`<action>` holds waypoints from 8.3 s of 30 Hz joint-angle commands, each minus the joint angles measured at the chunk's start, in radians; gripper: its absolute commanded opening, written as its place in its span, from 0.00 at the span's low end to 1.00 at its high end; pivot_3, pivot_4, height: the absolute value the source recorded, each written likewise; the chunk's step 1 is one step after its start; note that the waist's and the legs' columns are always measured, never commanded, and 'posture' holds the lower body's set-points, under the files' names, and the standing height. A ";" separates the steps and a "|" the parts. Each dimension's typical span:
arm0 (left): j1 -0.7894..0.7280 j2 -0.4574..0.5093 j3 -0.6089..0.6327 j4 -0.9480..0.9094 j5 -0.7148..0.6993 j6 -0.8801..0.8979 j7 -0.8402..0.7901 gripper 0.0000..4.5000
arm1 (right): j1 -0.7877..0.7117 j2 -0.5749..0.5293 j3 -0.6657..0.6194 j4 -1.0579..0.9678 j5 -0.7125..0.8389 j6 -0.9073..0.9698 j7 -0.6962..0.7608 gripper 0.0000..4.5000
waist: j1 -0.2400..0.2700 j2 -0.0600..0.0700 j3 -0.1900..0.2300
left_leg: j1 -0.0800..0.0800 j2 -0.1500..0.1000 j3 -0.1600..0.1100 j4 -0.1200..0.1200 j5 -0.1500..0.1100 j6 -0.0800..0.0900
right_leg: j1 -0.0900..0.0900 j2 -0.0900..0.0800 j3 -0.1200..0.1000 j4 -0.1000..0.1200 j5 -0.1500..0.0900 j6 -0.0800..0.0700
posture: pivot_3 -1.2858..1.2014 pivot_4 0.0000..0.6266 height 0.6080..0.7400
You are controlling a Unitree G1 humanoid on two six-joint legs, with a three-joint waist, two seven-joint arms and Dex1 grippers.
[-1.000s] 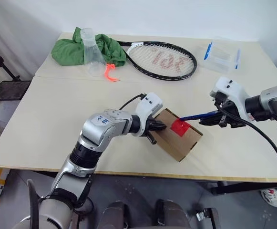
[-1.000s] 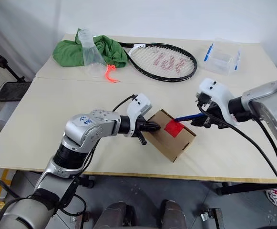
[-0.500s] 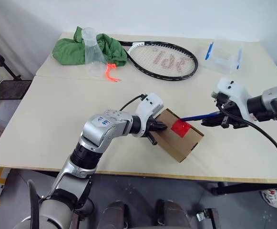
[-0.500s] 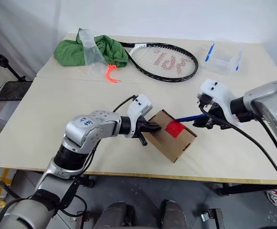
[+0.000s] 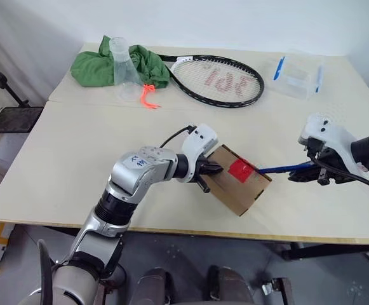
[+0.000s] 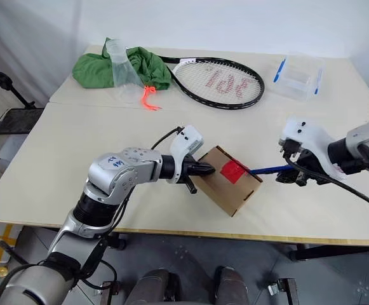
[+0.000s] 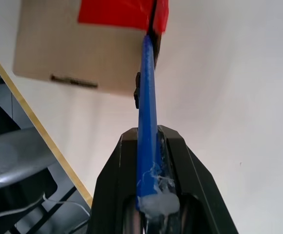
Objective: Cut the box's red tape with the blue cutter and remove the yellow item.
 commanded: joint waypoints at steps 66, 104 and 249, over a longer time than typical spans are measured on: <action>0.257 0.099 0.049 -0.179 -0.084 -0.103 0.011 0.00 | -0.043 0.534 -0.026 0.592 -0.340 -0.595 -0.143 0.00 | 0.000 0.014 0.009 | -0.006 -0.004 0.000 -0.009 0.002 0.000 | -0.007 0.002 -0.003 -0.005 0.000 0.001 | 0.52 0.24 1.00; 0.061 0.167 0.192 0.192 0.072 -0.377 -0.145 0.00 | 0.088 0.505 -0.139 0.151 -0.330 -0.209 -0.401 0.00 | -0.003 0.014 0.009 | -0.006 -0.004 0.000 -0.007 0.003 0.000 | -0.007 0.002 -0.004 -0.002 0.000 0.001 | 0.52 0.24 1.00; 0.055 0.108 0.010 0.193 0.219 -0.660 -0.333 0.00 | -0.073 0.607 -0.468 0.228 0.571 0.395 -0.880 0.01 | -0.003 0.007 0.004 | -0.006 -0.003 -0.001 -0.001 0.003 0.001 | -0.006 0.002 -0.001 0.001 0.001 0.002 | 0.52 0.24 1.00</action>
